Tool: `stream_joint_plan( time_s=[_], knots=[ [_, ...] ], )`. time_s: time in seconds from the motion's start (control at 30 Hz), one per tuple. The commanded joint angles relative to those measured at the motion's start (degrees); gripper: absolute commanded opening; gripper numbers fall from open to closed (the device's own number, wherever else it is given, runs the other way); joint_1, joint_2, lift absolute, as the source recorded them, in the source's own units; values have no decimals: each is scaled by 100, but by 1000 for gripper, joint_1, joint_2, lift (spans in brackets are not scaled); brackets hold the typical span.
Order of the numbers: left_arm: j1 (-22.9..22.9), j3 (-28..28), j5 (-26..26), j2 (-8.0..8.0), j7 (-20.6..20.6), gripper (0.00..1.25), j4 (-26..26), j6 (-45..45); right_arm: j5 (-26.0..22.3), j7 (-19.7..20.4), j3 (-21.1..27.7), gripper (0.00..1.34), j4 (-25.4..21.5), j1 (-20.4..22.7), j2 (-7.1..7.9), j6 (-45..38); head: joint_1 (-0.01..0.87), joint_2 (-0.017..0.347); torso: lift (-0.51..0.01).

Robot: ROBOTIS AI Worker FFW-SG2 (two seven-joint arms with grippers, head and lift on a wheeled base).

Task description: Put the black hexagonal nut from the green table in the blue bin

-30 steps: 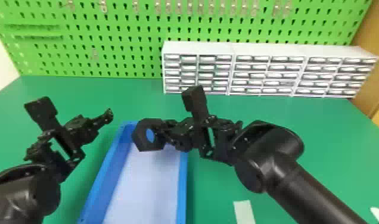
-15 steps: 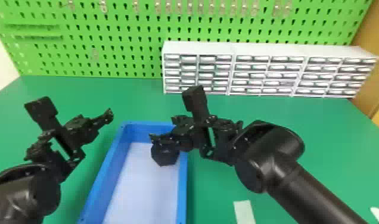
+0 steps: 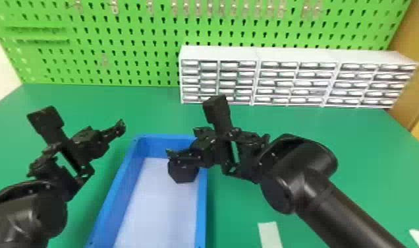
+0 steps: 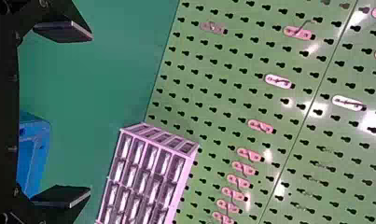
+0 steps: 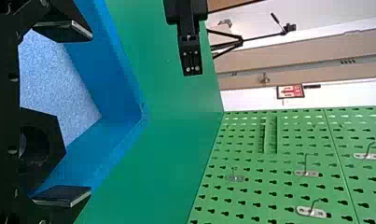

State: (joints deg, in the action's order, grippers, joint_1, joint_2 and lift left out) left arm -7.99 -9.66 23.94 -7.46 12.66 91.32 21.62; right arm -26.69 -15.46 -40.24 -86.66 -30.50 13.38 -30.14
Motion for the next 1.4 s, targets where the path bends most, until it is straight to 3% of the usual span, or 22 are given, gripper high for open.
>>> stream_joint_plan(
  time_s=[0.0, 0.77, 0.97, 1.37],
  knots=[
    [-9, -1, -3, -1, 0, 1124, 0, 0, -3, -1, 8, 1195, 9, 9, -2, 0, 666, 32, -100],
    [-53, 8, -21, -9, 0, 1124, 0, 9, 76, 8, 139, 1195, 0, 70, -20, 0, 666, 32, -100],
    [-27, -10, -12, -9, 0, 1124, 0, 9, 419, -1, 737, 1195, 0, 387, -46, 149, 666, 32, -100],
    [17, -63, 6, -9, 0, 1124, 0, 9, 1272, -1, 2398, 1197, -97, 1186, -152, 448, 666, 32, -100]
  ],
)
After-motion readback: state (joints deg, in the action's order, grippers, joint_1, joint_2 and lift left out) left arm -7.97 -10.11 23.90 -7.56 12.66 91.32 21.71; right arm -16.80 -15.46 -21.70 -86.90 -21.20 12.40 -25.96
